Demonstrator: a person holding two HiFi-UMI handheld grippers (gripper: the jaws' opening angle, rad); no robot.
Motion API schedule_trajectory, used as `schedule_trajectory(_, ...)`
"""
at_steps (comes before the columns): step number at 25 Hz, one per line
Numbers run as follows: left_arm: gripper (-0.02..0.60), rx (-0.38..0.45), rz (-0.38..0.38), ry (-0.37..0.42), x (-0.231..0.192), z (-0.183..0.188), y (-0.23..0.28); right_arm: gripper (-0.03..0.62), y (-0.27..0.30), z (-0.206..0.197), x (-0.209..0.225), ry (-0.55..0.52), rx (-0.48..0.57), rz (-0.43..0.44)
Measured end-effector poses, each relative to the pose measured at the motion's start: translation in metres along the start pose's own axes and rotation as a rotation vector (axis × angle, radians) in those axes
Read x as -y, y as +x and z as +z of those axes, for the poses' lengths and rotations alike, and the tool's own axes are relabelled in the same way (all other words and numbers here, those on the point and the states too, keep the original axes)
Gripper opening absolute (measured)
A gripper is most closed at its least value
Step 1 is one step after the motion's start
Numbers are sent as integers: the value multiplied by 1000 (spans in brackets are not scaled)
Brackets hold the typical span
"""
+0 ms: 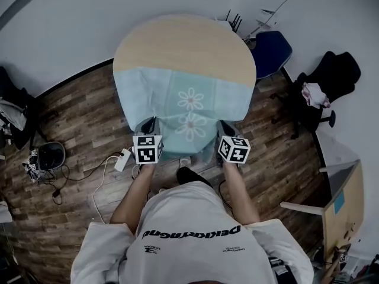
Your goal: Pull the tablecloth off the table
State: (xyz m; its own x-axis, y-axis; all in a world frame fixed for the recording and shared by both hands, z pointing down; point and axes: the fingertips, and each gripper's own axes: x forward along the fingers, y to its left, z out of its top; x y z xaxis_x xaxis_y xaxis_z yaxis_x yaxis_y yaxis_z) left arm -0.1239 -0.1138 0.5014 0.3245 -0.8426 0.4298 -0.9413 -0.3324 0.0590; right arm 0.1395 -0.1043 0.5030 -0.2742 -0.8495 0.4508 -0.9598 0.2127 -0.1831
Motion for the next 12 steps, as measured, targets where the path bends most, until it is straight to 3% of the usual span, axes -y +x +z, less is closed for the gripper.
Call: schedule_trajectory(12, 14, 63, -2, -31, 11, 0, -65, 32, -62, 0, -31, 70, 83, 18)
